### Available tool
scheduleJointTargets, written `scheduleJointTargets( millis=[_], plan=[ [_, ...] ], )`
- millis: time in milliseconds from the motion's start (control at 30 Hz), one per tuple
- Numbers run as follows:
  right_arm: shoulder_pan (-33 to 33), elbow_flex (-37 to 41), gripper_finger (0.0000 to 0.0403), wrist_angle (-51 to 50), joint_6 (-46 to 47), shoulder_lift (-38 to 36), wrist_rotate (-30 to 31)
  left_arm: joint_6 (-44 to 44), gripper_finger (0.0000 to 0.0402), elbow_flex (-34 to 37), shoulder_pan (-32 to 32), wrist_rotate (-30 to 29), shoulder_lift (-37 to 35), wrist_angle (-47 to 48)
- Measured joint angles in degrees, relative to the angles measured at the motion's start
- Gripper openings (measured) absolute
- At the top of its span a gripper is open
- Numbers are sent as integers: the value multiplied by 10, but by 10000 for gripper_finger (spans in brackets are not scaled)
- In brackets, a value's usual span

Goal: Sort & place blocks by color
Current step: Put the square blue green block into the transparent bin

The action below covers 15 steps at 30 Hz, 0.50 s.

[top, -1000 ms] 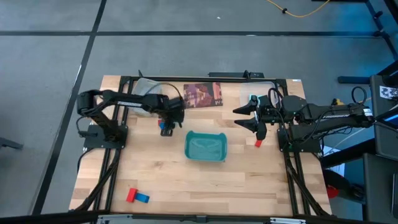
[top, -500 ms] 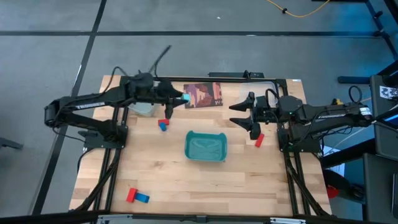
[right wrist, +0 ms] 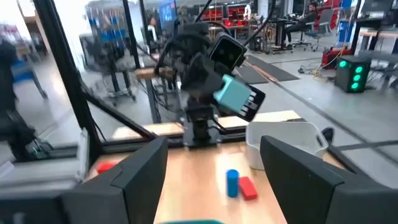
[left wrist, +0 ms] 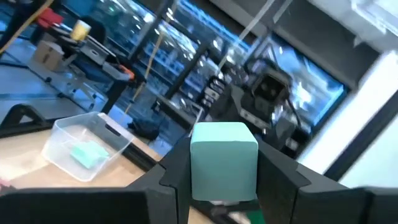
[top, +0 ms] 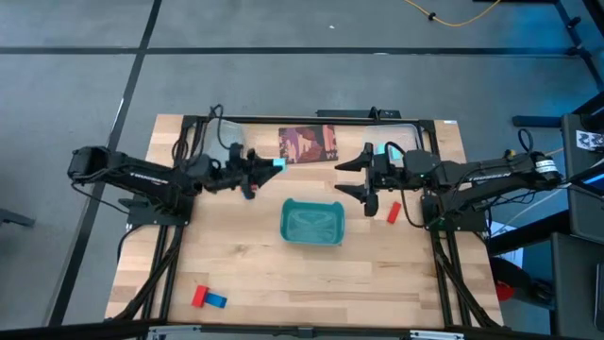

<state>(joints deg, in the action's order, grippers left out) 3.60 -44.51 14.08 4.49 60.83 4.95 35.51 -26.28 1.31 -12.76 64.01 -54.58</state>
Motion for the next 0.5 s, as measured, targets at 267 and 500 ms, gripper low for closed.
scheduleJointTargets(
  millis=[267,500],
  plan=[
    [0,0,262,23,-56,11,0,13,123,-4,-10,-12,0,-5],
    [0,-3,262,25,-72,23,9,35,123,-5,-10,-11,3,-3]
  ],
)
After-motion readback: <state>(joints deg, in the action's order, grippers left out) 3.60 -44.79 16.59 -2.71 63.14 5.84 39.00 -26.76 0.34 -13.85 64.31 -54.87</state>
